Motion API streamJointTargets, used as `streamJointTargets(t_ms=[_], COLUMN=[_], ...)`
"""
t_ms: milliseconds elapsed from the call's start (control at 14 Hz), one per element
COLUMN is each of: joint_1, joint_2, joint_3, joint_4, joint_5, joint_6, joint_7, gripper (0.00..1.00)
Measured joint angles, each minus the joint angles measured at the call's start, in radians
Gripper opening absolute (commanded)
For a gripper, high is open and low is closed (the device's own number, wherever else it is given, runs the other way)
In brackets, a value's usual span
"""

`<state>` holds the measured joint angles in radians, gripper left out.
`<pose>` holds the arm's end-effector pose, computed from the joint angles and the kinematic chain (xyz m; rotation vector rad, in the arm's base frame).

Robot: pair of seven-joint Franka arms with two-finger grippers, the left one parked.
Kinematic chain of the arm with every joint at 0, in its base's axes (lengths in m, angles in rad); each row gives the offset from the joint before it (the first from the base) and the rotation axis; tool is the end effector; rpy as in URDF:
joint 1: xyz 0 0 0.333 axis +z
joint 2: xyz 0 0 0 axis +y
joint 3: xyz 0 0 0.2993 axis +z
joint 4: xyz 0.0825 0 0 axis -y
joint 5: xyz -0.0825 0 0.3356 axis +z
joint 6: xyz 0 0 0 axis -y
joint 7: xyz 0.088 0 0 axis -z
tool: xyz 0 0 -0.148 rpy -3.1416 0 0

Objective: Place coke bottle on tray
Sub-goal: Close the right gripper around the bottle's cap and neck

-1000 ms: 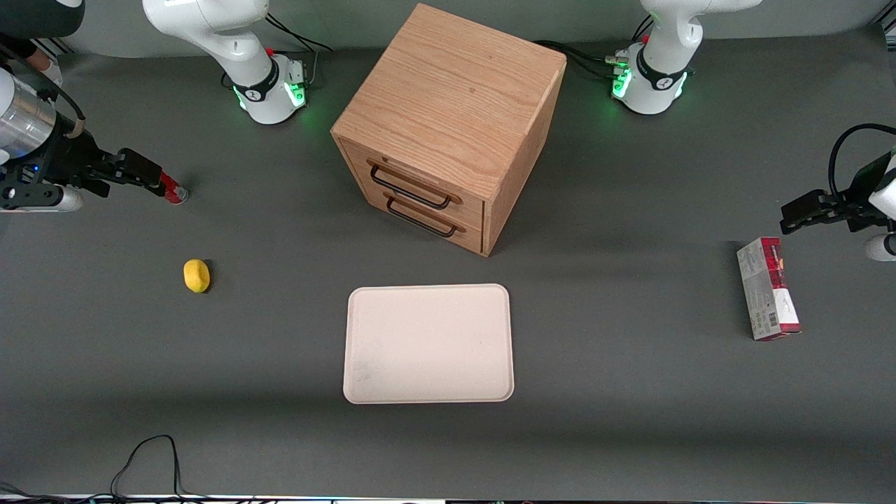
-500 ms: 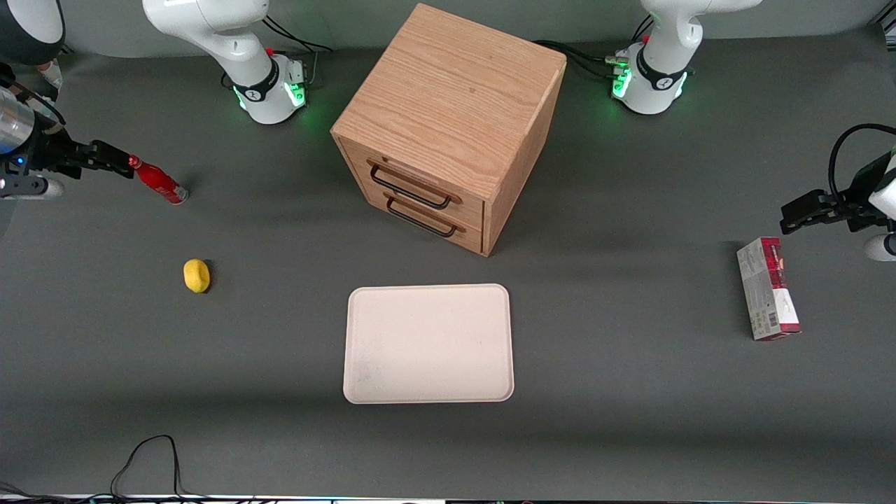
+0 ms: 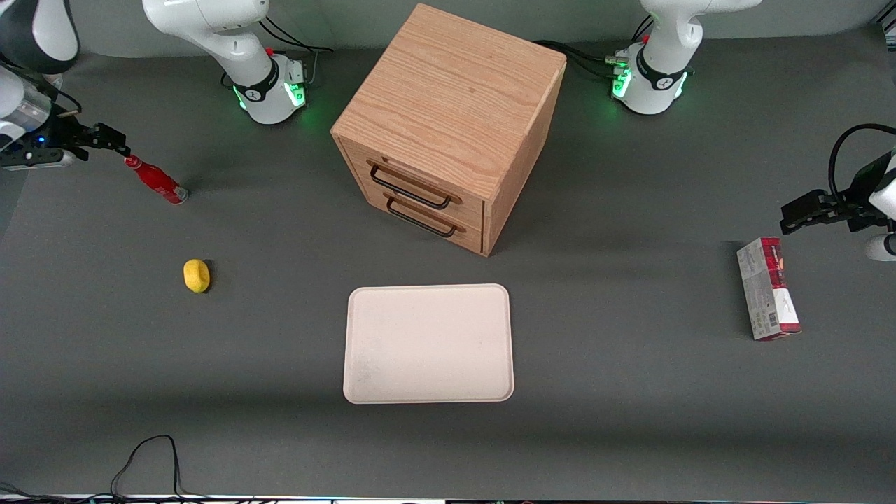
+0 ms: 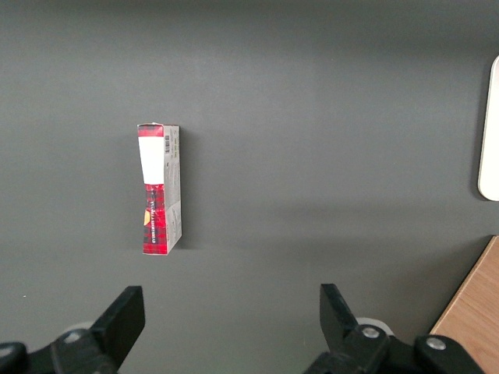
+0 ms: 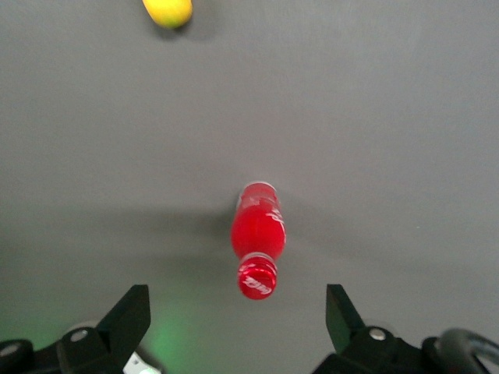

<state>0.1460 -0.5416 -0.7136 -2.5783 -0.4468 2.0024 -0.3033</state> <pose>0.2809 -0.2111 0.3565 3.1315 0.0759 -0.1834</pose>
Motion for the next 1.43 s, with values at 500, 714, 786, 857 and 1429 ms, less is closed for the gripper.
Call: streamJointTargets(t_ms=[500,714,786,857,1429], joint_1=[0.002,0.003,0.003,0.003,0.004], joint_2=[-0.028,-0.024,-0.02,-0.015,0.018], joint_3=[-0.148,-0.156,-0.16,-0.162,-0.169], joint_4=[-0.139,-0.149,-0.152,-0.155,-0.157], joint_5=[-0.094,-0.095,-0.095,-0.096,-0.098], joint_6=[0.177,0.198,0.206,0.217,0.246], joint_7=[-0.04,-0.04,-0.04,-0.04,-0.055], gripper=[1.0,0.93,0.89,0.86,0.19])
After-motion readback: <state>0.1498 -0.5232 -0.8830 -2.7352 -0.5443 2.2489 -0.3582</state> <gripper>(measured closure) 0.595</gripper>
